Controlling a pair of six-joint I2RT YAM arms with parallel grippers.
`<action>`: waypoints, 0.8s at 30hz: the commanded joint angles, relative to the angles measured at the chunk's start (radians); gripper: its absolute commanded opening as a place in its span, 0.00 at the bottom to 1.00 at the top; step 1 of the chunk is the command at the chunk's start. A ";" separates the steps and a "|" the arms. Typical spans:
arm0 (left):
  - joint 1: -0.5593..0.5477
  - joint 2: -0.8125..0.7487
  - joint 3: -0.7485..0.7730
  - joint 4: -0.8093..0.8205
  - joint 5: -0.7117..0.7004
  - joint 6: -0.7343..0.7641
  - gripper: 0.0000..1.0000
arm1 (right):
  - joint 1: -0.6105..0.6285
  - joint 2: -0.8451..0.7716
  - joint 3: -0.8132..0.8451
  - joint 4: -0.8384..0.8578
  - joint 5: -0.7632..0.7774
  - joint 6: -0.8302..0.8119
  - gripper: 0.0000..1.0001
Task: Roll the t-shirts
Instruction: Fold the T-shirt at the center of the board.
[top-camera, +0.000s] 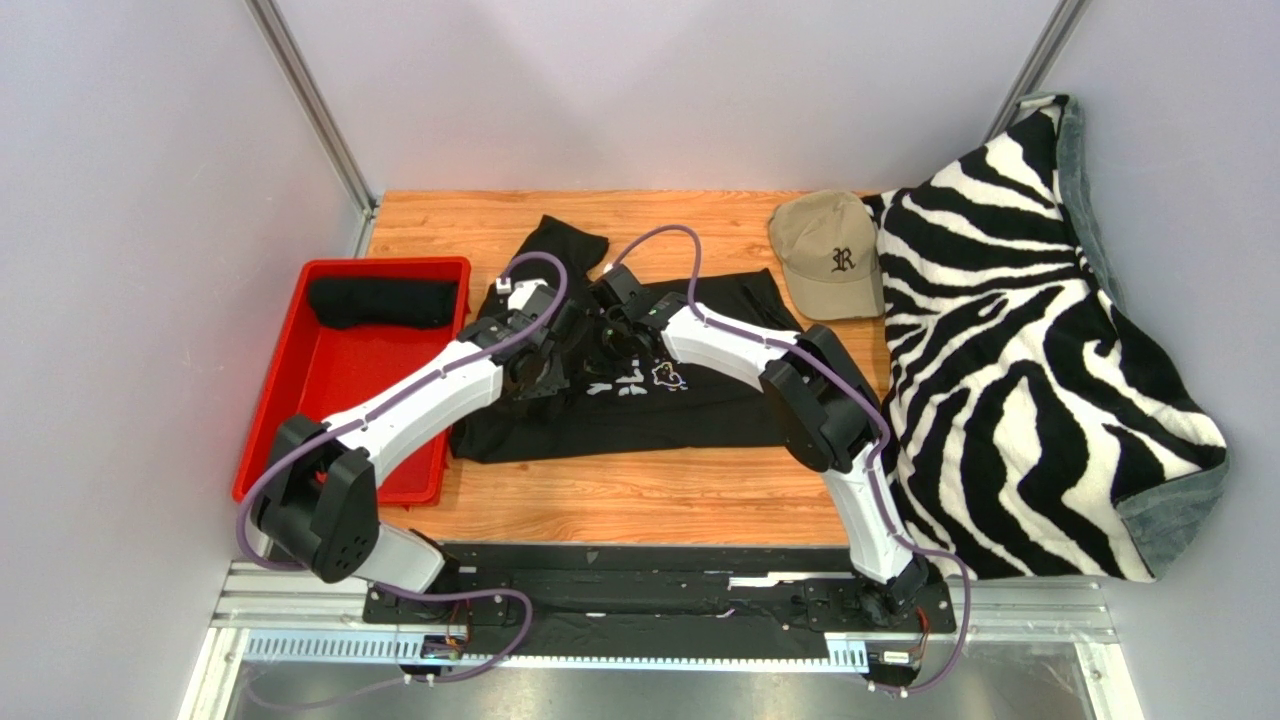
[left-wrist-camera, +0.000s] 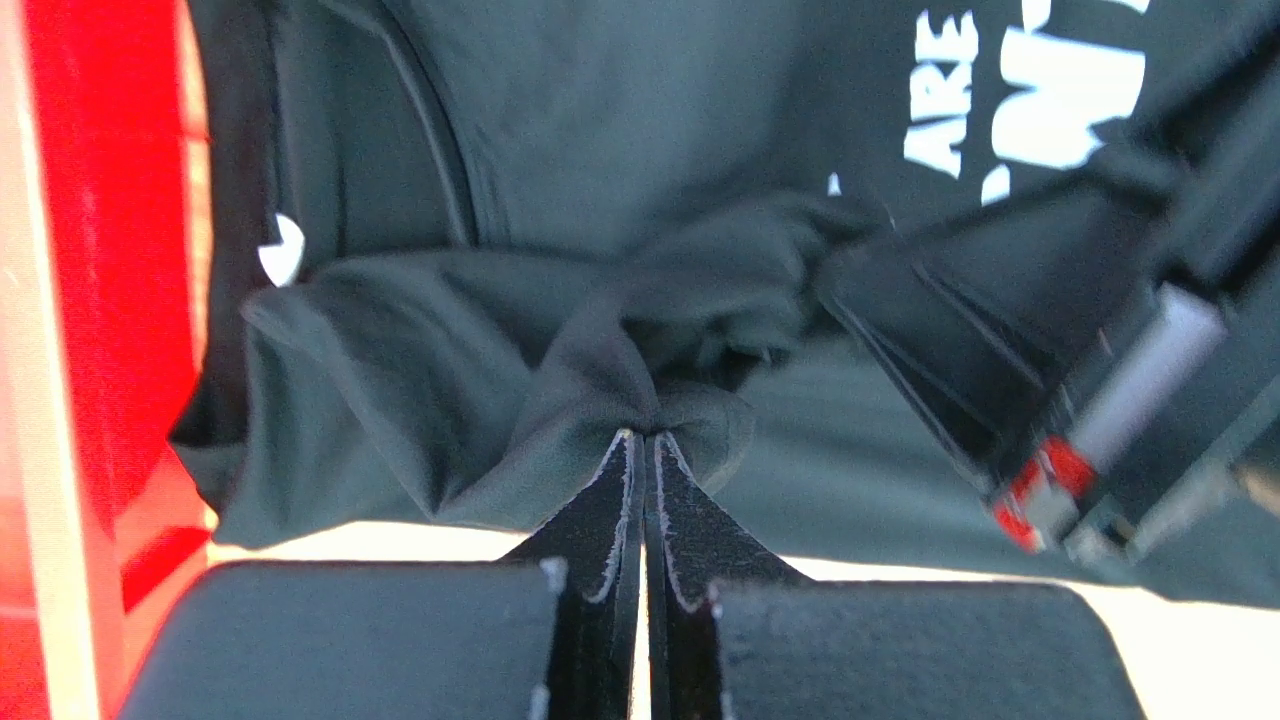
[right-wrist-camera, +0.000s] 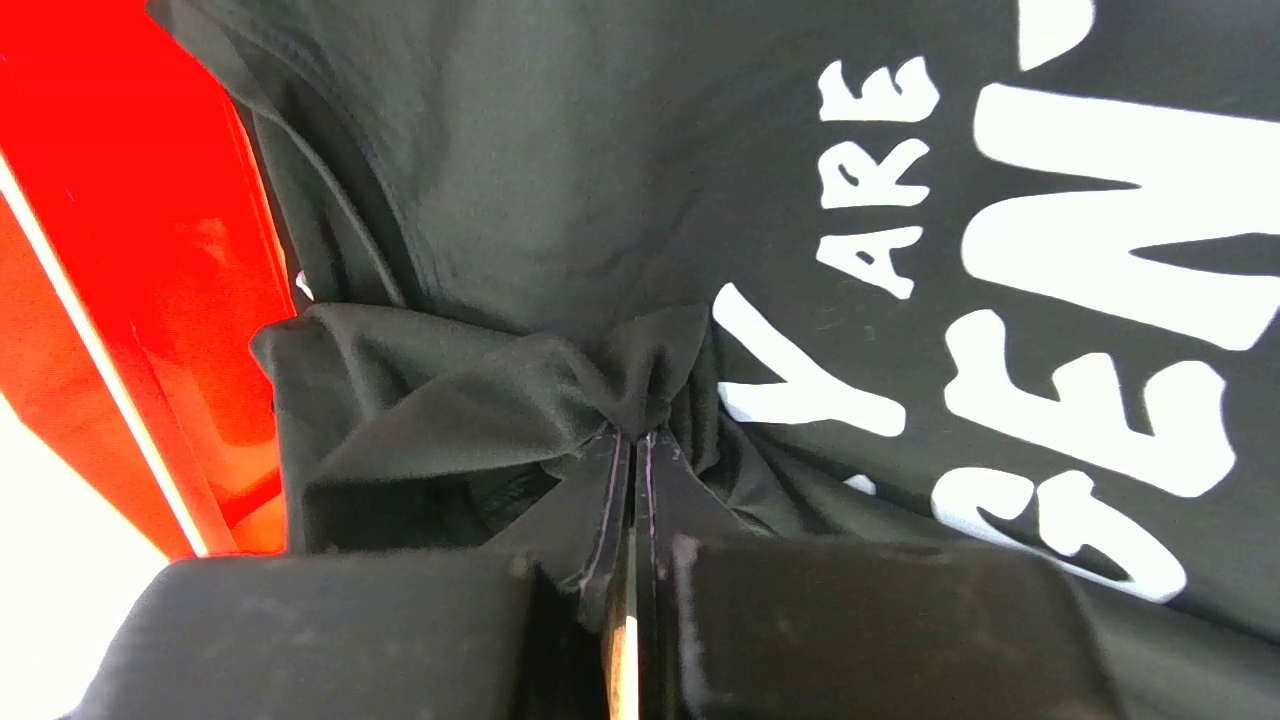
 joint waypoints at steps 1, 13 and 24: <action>0.054 0.049 0.086 0.001 -0.011 0.039 0.00 | -0.024 -0.078 0.007 0.005 0.037 -0.035 0.00; 0.167 0.152 0.163 0.073 0.109 0.065 0.00 | -0.056 -0.040 0.108 -0.038 0.078 -0.069 0.05; 0.213 0.247 0.252 0.126 0.198 0.083 0.00 | -0.073 -0.036 0.104 -0.058 0.126 -0.112 0.26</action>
